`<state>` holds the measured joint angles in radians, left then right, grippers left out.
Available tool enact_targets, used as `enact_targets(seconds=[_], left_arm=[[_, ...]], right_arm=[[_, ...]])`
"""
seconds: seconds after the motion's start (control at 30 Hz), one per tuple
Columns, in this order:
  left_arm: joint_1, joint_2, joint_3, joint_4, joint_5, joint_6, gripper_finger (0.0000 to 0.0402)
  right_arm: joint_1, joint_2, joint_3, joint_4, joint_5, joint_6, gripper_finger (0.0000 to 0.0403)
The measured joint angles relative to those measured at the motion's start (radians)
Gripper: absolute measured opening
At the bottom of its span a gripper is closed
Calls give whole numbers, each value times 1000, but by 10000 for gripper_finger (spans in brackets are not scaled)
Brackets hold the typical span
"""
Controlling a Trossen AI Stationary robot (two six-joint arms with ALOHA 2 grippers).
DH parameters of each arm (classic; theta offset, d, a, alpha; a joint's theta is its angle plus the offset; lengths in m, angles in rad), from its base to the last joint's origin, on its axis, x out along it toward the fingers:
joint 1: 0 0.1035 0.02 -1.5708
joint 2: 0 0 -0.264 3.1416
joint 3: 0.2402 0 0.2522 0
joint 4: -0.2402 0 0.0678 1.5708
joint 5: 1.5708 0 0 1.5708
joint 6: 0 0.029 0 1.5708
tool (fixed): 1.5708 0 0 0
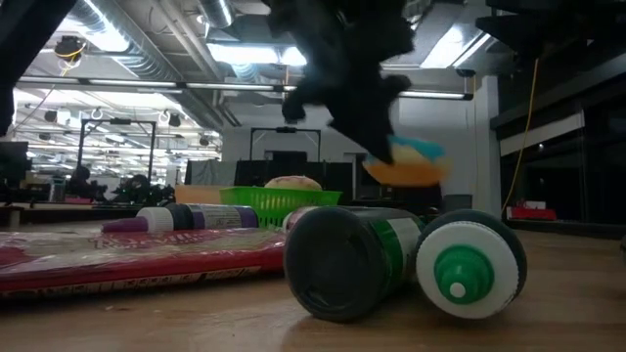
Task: Pick & Place Food Item
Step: Put the blue donut into the green bin
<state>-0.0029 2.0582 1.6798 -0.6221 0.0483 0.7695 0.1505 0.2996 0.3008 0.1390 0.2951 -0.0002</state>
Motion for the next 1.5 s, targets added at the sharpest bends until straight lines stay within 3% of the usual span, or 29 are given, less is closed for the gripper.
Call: enact_targets(seconds=[0.33,0.43,0.57,0.77,0.93,1.23,1.5], left_arm=[[129,-204,-20,-187,0,-75,10],[195,-267,-72,-201,51,-119,10],[283,-348,-210,-129,176,-168,10],[336,-443,-436,82,173,-192,10],[340,-460,-555,233,163,-224,10],[358,-460,-669,332,92,-233,10],[354,-460,-678,333,134,-242,10]], right_arm=[[0,0,0,-16,3,48,213],[0,0,0,-16,0,65,213],[0,0,0,-16,-24,67,213],[0,1,0,-13,-18,64,213],[0,1,0,-13,-15,66,213],[0,1,0,-13,-15,68,213],[0,1,0,-13,-15,69,213]])
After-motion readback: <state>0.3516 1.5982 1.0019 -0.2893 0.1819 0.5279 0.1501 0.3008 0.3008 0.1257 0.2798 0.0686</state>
